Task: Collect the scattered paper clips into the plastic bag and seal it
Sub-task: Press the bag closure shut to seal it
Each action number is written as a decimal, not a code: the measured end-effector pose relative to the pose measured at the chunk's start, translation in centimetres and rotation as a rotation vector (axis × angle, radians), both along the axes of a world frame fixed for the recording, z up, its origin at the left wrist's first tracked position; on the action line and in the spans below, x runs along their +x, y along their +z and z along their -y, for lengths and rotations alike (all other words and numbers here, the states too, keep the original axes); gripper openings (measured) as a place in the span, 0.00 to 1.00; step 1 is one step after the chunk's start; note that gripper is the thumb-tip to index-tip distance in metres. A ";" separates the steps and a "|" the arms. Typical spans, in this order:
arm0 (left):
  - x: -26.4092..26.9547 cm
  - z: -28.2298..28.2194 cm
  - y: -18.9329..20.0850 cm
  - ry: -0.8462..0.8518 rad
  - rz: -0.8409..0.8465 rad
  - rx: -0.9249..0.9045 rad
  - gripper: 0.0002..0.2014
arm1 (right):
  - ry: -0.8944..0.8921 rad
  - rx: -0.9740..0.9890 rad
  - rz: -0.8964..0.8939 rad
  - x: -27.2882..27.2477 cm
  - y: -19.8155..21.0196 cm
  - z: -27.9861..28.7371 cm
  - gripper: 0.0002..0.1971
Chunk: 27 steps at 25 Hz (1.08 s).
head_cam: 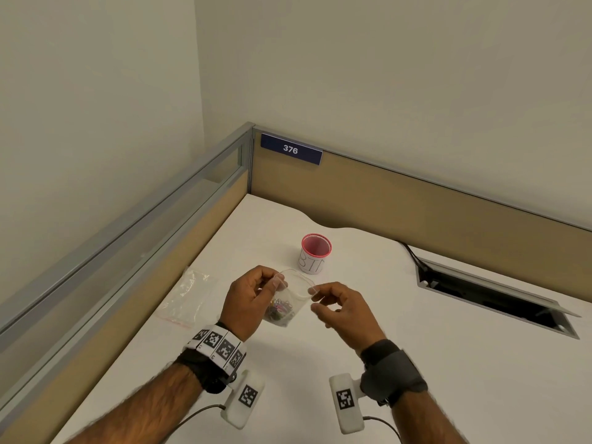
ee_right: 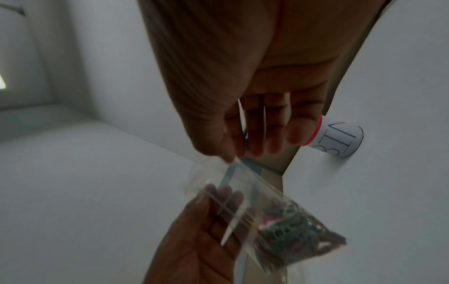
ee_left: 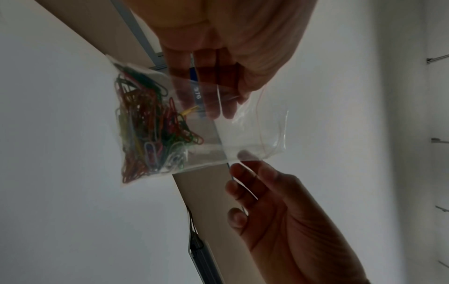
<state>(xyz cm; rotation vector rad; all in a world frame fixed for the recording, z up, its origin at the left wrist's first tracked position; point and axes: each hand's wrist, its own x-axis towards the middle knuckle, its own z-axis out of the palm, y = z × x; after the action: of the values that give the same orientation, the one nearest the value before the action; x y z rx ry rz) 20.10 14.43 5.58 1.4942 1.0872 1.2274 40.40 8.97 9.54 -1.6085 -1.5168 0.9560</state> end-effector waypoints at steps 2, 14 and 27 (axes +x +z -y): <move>0.2 0.1 0.3 -0.003 0.002 -0.003 0.05 | -0.035 0.042 0.023 -0.5 -0.7 -0.2 0.05; -0.6 -0.2 0.2 -0.044 0.053 -0.086 0.04 | -0.139 0.113 -0.146 -0.5 -0.5 -1.2 0.04; -0.5 -0.2 0.4 -0.136 0.120 -0.087 0.02 | -0.037 0.027 -0.271 -0.6 0.5 -0.3 0.04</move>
<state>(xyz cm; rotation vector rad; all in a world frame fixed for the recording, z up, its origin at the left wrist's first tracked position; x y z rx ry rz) 19.61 14.64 5.93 1.3866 0.9325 1.1463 39.83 9.23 10.02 -1.4187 -1.3042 1.0795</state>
